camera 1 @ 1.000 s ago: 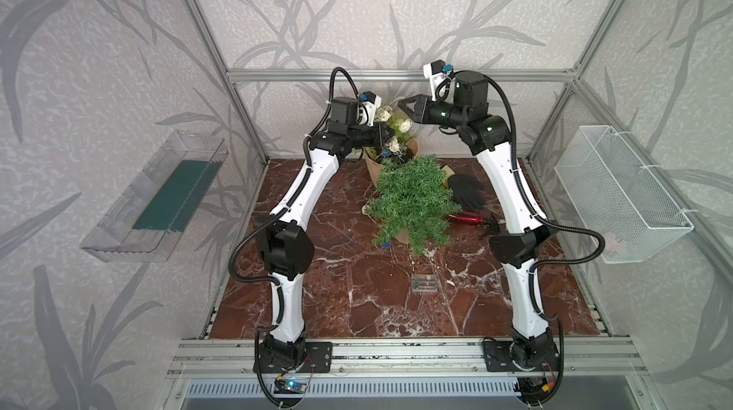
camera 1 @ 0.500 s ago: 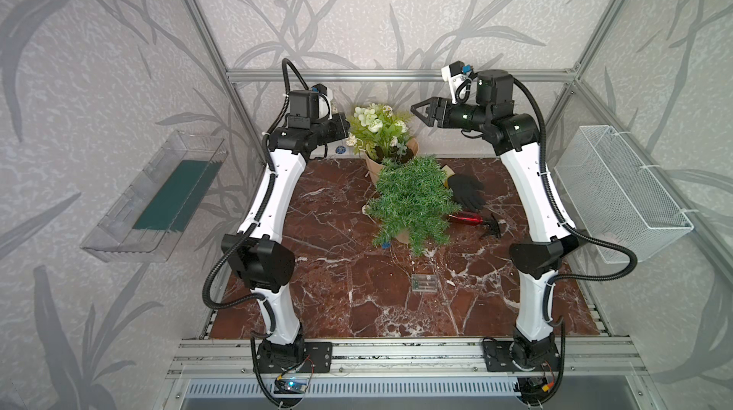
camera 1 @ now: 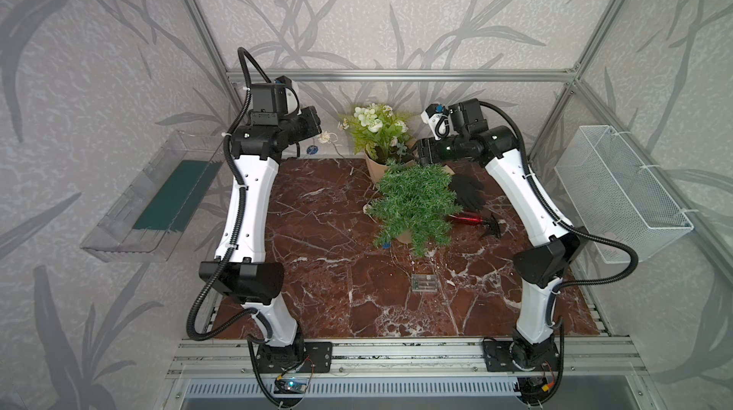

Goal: Remove string lights from the small christmas tree
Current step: Remove the light string from the Christmas tree.

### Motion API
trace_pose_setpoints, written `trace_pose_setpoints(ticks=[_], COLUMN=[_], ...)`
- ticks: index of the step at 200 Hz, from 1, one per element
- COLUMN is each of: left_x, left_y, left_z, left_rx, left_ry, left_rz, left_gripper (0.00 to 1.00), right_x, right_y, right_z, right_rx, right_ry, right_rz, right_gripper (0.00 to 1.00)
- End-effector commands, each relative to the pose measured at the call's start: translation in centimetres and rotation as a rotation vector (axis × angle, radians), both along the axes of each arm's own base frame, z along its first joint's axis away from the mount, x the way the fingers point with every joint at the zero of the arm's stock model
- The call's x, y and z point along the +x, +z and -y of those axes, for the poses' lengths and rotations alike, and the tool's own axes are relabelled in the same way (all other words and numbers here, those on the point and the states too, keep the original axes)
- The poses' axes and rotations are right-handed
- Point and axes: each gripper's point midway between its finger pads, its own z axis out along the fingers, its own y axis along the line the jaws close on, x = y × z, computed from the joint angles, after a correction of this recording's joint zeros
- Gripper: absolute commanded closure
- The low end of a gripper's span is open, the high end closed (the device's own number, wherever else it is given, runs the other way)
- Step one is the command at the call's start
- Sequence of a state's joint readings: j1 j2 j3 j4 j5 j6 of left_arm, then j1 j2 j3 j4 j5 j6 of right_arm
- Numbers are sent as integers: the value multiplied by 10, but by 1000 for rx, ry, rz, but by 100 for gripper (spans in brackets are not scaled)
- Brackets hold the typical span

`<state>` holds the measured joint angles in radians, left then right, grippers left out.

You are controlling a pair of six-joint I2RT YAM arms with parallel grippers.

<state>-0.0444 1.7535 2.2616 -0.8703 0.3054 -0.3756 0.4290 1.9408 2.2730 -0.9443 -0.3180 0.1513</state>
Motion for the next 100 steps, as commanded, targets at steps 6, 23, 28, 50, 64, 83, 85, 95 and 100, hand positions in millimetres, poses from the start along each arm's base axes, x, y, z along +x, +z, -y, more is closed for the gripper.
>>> trace_pose_setpoints(ticks=[6, 23, 28, 50, 64, 83, 85, 95, 100], left_x=[-29, -32, -33, -30, -27, -23, -23, -22, -22], left_y=[24, 24, 23, 15, 8, 1, 1, 0, -1], left_z=[-15, -25, -27, -30, -31, -37, -39, -45, -48], left_rx=[54, 76, 75, 78, 78, 86, 90, 113, 123], left_ry=[49, 75, 78, 76, 71, 80, 83, 101, 111], left_rz=[16, 10, 6, -12, -23, -33, -35, -36, -38], left_gripper=[100, 100, 100, 100, 100, 100, 100, 100, 100], right_x=[-7, -6, -6, -4, -2, -3, -3, -4, -4], right_y=[13, 16, 18, 34, 51, 78, 79, 90, 95], right_z=[23, 27, 27, 22, 18, 15, 15, 15, 15], right_rx=[-56, -41, -35, 28, 85, 149, 152, 172, 181], right_ry=[-50, -60, -61, -42, -31, -30, -31, -33, -35], right_rz=[66, 71, 73, 94, 118, 164, 166, 186, 196], right_gripper=[29, 29, 29, 27, 26, 24, 24, 24, 24])
